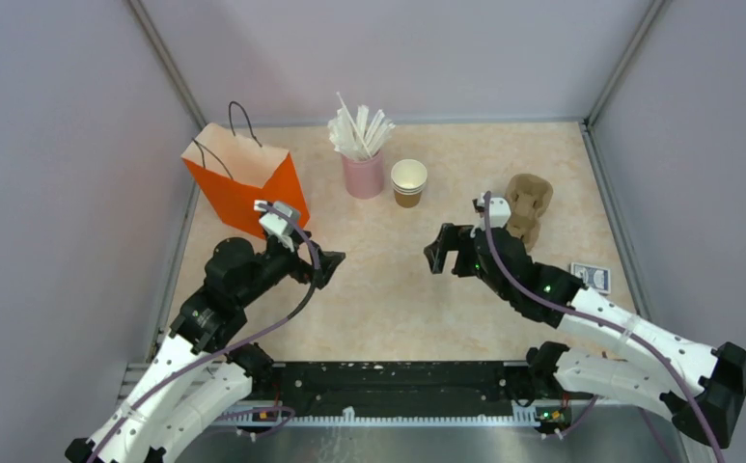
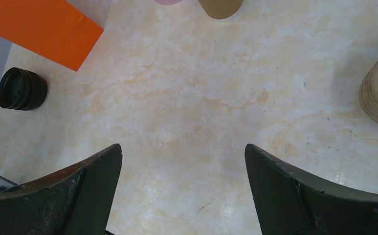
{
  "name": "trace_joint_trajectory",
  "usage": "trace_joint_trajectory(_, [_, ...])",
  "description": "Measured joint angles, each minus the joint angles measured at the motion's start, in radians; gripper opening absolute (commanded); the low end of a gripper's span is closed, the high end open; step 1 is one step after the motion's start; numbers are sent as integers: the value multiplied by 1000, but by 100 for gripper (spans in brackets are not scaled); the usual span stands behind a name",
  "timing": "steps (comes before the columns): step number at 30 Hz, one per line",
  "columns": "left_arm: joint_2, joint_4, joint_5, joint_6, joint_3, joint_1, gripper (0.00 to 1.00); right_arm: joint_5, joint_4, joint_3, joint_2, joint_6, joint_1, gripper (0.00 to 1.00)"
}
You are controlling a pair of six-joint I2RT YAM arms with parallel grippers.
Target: Pack the takeout coffee
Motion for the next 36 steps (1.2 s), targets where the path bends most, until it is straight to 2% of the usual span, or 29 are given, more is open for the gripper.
trace_joint_trajectory(5, [0,0,0,0,0,0,99,1,15,0,8,0,0,93])
trace_joint_trajectory(14, [-29,0,-1,0,-3,0,99,58,112,6,33,-35,0,83])
trace_joint_trajectory(19, [-57,0,-5,0,-5,0,99,162,155,121,231,-127,-18,65])
trace_joint_trajectory(25, [-60,0,-7,-1,-7,0,99,119,216,311,494,-209,-154,42])
trace_joint_trajectory(36, [-65,1,15,-1,-13,0,99,35,229,663,892,-256,-314,36])
